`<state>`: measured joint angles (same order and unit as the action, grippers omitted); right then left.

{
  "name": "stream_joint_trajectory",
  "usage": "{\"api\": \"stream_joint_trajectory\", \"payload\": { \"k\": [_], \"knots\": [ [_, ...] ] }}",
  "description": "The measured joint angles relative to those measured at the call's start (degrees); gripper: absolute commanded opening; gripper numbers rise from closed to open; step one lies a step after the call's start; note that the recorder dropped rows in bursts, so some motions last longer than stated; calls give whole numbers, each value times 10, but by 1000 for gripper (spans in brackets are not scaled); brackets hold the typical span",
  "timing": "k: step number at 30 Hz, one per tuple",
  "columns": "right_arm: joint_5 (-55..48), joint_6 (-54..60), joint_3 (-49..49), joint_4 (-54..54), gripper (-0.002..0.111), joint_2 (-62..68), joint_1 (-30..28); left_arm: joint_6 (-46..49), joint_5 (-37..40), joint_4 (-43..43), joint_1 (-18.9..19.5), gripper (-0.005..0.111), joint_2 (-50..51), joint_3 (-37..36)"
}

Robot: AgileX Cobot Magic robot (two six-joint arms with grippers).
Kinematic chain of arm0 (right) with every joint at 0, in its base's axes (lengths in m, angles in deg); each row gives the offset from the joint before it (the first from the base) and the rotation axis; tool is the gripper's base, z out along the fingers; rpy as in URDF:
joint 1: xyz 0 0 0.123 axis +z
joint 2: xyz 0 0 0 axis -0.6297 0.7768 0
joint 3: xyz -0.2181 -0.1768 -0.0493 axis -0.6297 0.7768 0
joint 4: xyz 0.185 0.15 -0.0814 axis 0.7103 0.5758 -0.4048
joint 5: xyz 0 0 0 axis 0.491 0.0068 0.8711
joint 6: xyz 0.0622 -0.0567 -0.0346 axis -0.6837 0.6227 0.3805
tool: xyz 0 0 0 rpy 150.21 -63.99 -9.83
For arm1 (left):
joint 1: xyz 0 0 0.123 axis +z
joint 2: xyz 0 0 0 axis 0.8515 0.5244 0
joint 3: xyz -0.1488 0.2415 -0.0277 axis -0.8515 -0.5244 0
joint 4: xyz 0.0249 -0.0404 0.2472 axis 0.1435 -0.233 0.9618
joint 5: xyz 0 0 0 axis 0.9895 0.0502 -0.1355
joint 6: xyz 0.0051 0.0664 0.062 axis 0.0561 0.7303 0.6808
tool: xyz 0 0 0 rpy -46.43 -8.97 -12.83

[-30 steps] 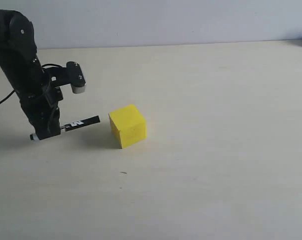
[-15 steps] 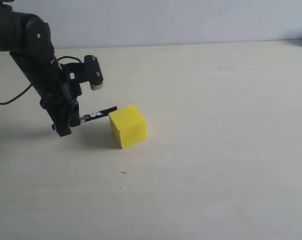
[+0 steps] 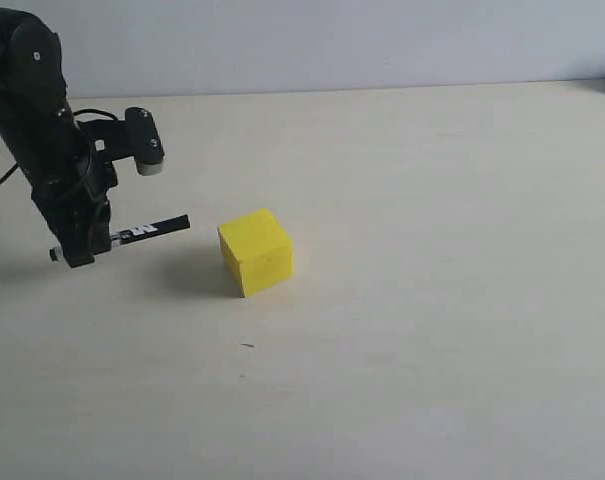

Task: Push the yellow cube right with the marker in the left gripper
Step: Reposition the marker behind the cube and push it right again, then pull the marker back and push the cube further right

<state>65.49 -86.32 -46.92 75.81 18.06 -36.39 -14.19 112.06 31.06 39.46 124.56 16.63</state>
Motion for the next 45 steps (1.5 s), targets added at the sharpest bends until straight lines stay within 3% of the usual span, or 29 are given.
{"api": "stream_joint_trajectory", "payload": {
  "k": [14, 36, 45],
  "knots": [
    [0, 0, 0, 0, 0, 0, 0, -13, -28, -18, 0, 0, 0, -92],
    [0, 0, 0, 0, 0, 0, 0, 43, -65, -116, 0, 0, -39, -97],
    [0, 0, 0, 0, 0, 0, 0, 141, -157, -177, -57, 0, -39, -91]
  ]
}}
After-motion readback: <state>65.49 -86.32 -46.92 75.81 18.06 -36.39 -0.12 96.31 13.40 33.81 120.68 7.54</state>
